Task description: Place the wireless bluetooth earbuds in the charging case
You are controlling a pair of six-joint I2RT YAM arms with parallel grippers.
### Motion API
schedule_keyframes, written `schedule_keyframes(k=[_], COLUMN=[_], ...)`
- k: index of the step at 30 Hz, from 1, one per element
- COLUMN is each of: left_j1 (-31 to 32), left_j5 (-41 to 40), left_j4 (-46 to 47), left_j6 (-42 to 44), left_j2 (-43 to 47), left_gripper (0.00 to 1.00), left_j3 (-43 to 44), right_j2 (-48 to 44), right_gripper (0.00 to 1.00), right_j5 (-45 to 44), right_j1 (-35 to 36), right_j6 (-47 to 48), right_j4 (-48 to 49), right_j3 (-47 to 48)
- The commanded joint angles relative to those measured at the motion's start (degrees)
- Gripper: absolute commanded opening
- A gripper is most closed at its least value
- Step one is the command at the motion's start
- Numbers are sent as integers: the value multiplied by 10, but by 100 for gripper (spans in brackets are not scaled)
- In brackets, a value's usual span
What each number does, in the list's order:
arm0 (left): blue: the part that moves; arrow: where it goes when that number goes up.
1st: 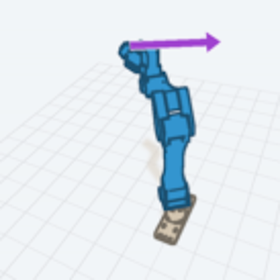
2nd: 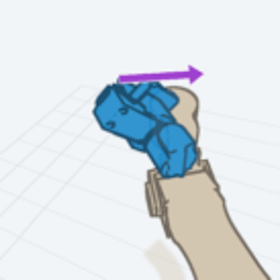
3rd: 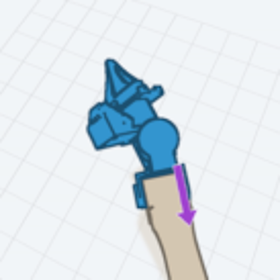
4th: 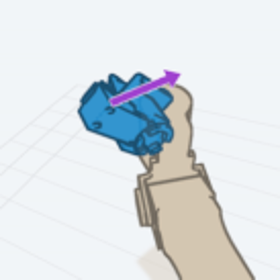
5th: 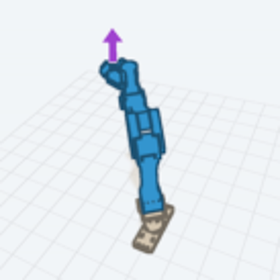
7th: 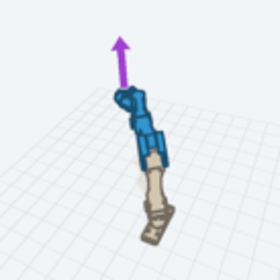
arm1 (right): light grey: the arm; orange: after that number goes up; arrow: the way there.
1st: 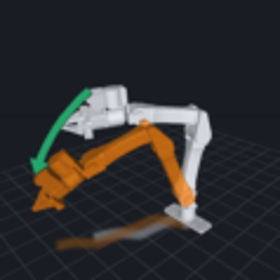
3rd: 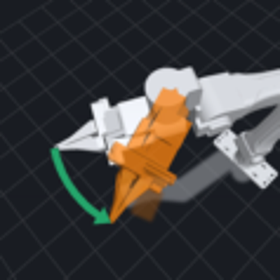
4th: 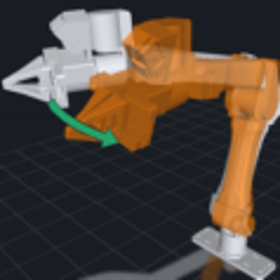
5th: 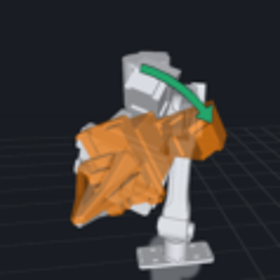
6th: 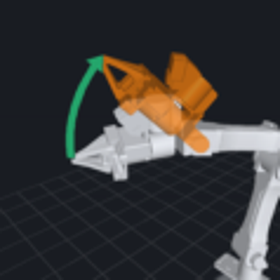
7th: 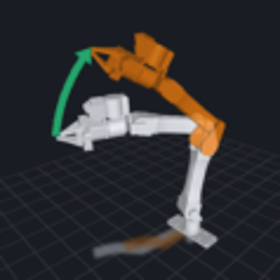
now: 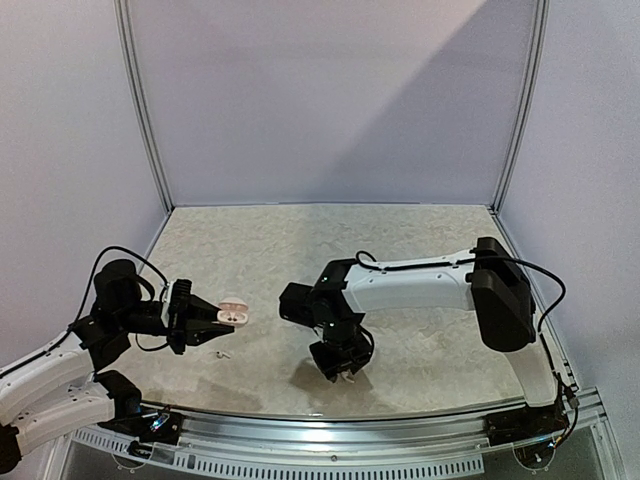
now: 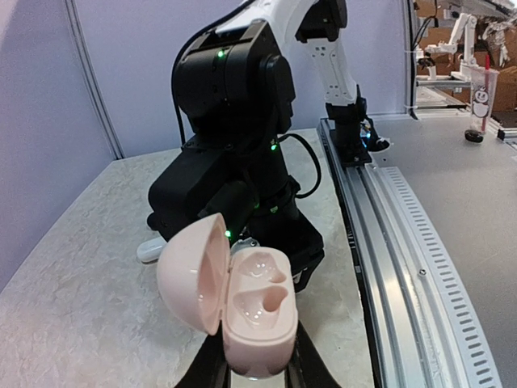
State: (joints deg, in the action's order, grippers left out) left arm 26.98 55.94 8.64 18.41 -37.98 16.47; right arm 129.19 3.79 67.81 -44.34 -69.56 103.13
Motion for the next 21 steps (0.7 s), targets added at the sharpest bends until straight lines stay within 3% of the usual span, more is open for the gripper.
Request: schedule_keyframes(k=[1,6,21], left_j1=[8,9,11], left_j5=[-3,-11,-17], left_j4=[-10,-15,-23], left_j6=[4,1,0], left_j2=[-5,-1,1], left_gripper=[0,0,0], left_j3=[15,18,19], right_j2=[-33,-17,21], right_gripper=[48,43,29], right_j5=[-12,-26,-50], right_j1=[-5,-7,-7], right_j6=[121,187,222], right_j4=[38,19,-6], right_j3=[15,32,32])
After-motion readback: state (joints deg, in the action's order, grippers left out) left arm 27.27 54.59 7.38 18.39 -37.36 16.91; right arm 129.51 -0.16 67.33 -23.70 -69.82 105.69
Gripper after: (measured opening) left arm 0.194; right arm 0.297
